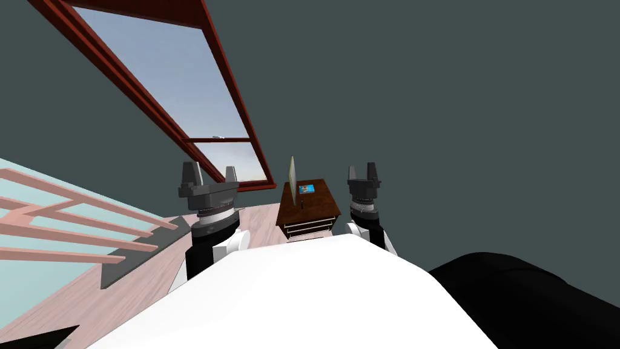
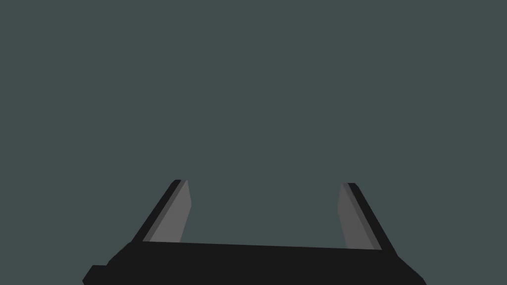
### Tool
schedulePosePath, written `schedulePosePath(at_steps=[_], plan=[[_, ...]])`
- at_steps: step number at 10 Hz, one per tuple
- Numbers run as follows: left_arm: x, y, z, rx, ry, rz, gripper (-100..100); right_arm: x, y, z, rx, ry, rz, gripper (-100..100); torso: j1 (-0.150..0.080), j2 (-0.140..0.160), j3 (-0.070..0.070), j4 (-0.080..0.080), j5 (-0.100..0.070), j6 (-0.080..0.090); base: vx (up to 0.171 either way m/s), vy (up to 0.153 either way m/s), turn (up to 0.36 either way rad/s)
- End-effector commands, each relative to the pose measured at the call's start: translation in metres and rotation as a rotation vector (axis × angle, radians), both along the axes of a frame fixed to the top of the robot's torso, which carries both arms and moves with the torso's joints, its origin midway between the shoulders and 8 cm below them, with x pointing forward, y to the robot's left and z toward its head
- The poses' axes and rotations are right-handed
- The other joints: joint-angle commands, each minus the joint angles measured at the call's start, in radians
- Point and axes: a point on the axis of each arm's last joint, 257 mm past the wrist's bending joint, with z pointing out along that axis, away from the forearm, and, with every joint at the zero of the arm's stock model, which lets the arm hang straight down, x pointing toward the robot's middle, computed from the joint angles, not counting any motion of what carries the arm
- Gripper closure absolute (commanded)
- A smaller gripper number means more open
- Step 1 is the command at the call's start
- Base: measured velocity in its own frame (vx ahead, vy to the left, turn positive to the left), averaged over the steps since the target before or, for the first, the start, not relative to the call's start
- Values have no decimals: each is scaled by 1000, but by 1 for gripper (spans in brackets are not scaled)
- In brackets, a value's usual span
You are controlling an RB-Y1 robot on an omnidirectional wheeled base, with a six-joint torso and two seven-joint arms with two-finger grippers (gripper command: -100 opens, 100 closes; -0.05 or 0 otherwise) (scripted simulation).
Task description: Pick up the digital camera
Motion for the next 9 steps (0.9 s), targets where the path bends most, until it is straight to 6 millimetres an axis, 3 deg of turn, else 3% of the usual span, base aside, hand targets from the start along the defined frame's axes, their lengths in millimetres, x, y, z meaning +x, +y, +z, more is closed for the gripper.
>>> schedulePosePath(at_steps=[1, 5, 8, 9], plan=[[0, 0, 0, 0, 0, 0, 0, 8, 0, -10, -23, 37, -12, -100, 0, 0, 0, 0, 0, 0, -27, 6, 231], [0, 0, 0, 0, 0, 0, 0, 34, -7, -50, -87, 175, -60, -100, 1, 4, 2, 1, 0, -1, -55, 11, 338], [0, 0, 0, 0, 0, 0, 0, 59, -21, -101, -151, 338, -118, -100, 0, 4, 2, 1, 0, 0, -60, 19, 371], [0, 0, 0, 0, 0, 0, 0, 59, -21, -101, -151, 338, -118, -100, 1, 4, 2, 1, 0, 0, -39, 13, 222]])
